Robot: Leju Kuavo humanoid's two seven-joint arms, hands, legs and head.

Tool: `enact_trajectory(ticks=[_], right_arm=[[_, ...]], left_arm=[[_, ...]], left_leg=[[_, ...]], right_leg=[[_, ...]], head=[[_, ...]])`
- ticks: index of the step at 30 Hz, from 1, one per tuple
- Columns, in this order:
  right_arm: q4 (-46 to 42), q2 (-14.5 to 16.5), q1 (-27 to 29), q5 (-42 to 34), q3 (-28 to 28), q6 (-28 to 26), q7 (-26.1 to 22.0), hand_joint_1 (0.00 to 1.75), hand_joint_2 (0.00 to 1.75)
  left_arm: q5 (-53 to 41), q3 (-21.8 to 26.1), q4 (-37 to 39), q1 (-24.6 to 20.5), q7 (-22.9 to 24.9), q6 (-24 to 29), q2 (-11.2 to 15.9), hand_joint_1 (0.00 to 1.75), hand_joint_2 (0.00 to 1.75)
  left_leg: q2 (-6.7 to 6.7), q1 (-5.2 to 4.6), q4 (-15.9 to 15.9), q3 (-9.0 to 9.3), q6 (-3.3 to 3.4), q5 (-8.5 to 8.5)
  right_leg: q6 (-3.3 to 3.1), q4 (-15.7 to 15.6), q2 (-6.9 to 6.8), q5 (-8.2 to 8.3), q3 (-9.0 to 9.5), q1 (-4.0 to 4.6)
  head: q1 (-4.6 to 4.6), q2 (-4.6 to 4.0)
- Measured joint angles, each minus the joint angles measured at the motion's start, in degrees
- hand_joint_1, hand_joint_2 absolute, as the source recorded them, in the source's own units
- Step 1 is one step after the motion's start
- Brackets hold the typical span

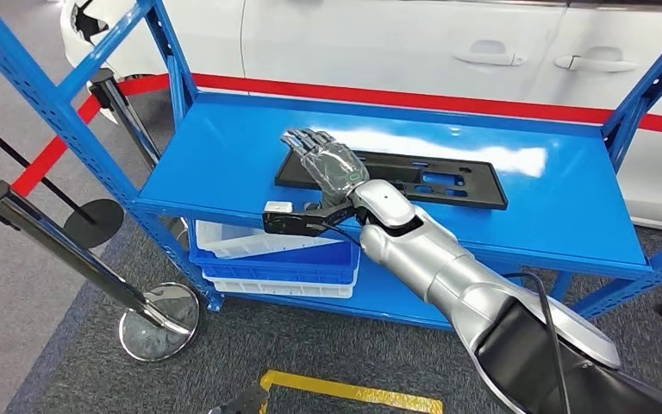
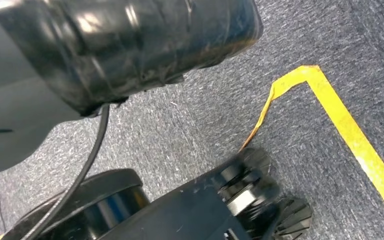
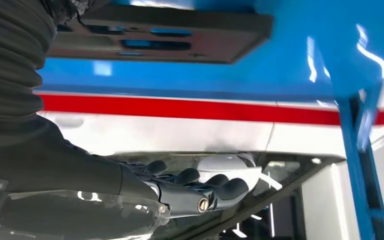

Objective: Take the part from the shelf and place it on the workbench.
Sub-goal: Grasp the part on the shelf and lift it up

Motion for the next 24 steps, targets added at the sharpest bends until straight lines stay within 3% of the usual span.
enact_trajectory(ticks=[2,3,4,7,9,12,14,17,18,19,22,24], right_arm=[[1.1,0.2,0.1,1.6,1.3,1.2,1.0,0.00,1.75],[1.7,0.3,0.2,2.2,1.9,1.6,1.4,0.00,1.75],[2.2,0.3,0.3,2.8,2.5,1.9,1.8,0.00,1.75],[3.5,0.5,0.1,4.3,3.8,2.8,3.1,0.00,1.75],[4.5,0.6,0.1,5.0,4.9,3.4,4.0,0.00,1.75],[5.8,0.5,0.3,5.2,5.6,4.2,5.2,0.00,1.75],[6.5,0.2,0.2,4.6,5.7,4.3,6.1,0.00,1.75],[7.5,-0.8,0.6,2.9,5.7,4.2,7.5,0.00,1.75],[7.9,-1.2,0.8,2.8,5.7,4.3,7.8,0.00,1.75],[8.2,-1.5,0.9,2.8,5.7,4.4,8.0,0.00,1.75],[8.8,-2.4,1.0,3.3,5.7,4.9,8.5,0.00,1.75],[8.8,-2.5,0.9,3.4,5.7,5.0,8.6,0.00,1.75]], left_arm=[[-0.1,0.0,0.0,0.3,0.2,-0.2,0.0,0.00,0.00],[-0.1,0.0,0.0,0.5,0.3,-0.2,0.0,0.00,0.00],[-0.1,0.0,0.0,0.7,0.4,-0.2,0.0,0.00,0.00],[-0.1,0.0,0.0,1.0,0.4,0.0,0.0,0.00,0.00],[0.0,0.0,0.0,1.1,0.4,0.2,0.0,0.00,0.00],[0.1,0.0,0.1,1.5,0.5,0.4,0.0,0.00,0.00],[0.2,0.0,0.1,1.7,0.6,0.6,-0.1,0.00,0.00],[0.3,0.0,0.1,1.9,0.5,1.0,-0.2,0.00,0.00],[0.3,0.0,0.1,2.1,0.4,1.1,-0.2,0.00,0.00],[0.4,0.0,0.1,2.2,0.3,1.3,-0.2,0.00,0.00],[0.4,0.0,0.1,2.5,0.0,1.6,-0.2,0.00,0.00],[0.4,0.0,0.1,2.5,0.0,1.6,-0.2,0.00,0.00]], left_leg=[[0.01,0.06,6.6,-3.21,-0.25,-2.27],[0.00,0.06,7.5,-3.72,-0.19,-2.00],[-0.01,0.03,6.0,-3.08,0.01,-0.70],[-0.10,-0.27,-5.3,2.47,1.14,4.29],[-0.12,-0.64,-8.6,4.12,1.67,4.86],[-0.01,-0.60,-9.4,4.57,2.19,5.19],[0.18,-0.28,-10.2,5.03,2.68,5.57],[0.26,-0.29,-10.4,5.16,3.03,5.61],[0.24,-0.30,-10.3,5.15,3.06,5.56],[0.21,-0.30,-10.1,5.15,3.05,5.46],[0.12,-0.26,-9.4,5.14,2.88,5.01],[0.11,-0.26,-9.3,5.14,2.84,4.93]], right_leg=[[-0.12,0.0,0.02,-0.03,0.00,0.13],[-0.14,0.0,0.05,-0.04,0.01,0.21],[-0.15,0.0,0.12,-0.05,0.03,0.28],[-0.06,0.0,0.39,-0.07,0.08,0.51],[0.30,-0.1,0.46,-0.02,-0.02,0.51],[1.19,-0.3,0.45,-0.15,-0.02,0.47],[1.71,2.7,0.38,-2.24,-1.20,0.51],[2.18,12.6,0.29,-6.73,-5.73,0.28],[2.31,14.1,0.28,-6.75,-6.48,0.16],[2.40,13.4,0.24,-5.73,-6.24,0.02],[2.47,6.0,0.06,-1.11,-2.62,-0.30],[2.47,4.7,0.02,-0.46,-1.97,-0.34]], head=[[-0.04,0.00],[-0.05,0.00],[-0.04,0.00],[-0.01,0.00],[-0.01,0.00],[0.00,0.00],[0.10,0.00],[0.18,0.00],[0.18,0.00],[0.19,0.00],[0.21,0.00],[0.23,0.00]])
